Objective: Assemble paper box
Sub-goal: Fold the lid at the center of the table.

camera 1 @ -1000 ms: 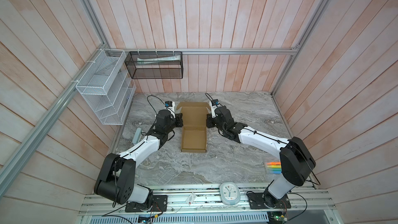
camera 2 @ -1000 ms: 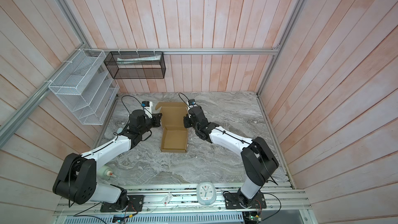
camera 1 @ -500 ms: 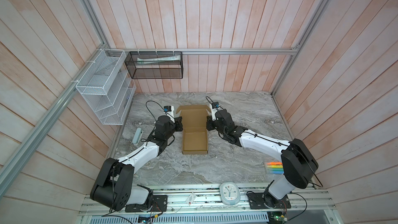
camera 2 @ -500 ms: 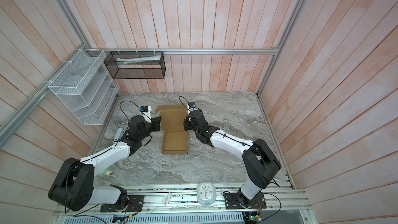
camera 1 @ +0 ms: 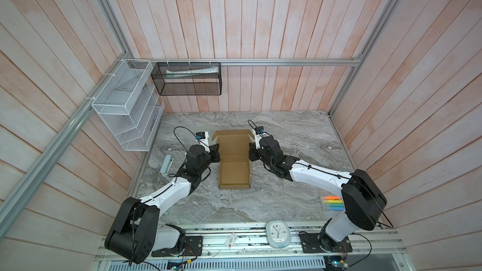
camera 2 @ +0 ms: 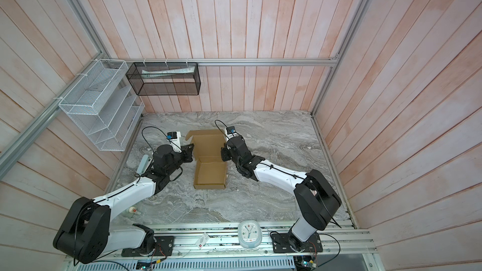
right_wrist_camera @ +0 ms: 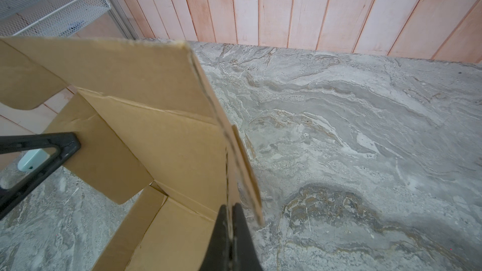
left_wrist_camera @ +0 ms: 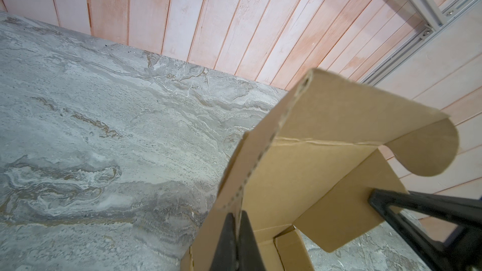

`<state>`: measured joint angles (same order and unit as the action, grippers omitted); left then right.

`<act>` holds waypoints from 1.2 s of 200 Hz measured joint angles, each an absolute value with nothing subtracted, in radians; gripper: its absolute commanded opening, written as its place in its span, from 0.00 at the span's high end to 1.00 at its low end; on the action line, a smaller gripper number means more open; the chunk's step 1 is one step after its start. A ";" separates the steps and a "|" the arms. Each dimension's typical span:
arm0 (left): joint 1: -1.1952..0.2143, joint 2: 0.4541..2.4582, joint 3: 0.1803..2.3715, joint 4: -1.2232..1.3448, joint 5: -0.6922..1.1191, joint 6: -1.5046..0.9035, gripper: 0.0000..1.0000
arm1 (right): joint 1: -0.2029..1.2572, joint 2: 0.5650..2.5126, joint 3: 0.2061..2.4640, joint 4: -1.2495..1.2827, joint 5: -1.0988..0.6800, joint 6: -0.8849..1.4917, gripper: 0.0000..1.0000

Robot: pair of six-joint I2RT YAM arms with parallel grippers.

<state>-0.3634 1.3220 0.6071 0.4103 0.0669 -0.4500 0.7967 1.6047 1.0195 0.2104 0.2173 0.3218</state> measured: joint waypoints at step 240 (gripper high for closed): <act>-0.399 1.286 0.570 0.411 0.003 -0.460 1.00 | 0.825 1.600 0.998 0.213 0.265 0.370 0.97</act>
<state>-0.3988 1.2861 0.5701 0.4114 0.0032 -0.4603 0.8246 1.6005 0.9977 0.2127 0.2649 0.3702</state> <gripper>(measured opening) 0.056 0.052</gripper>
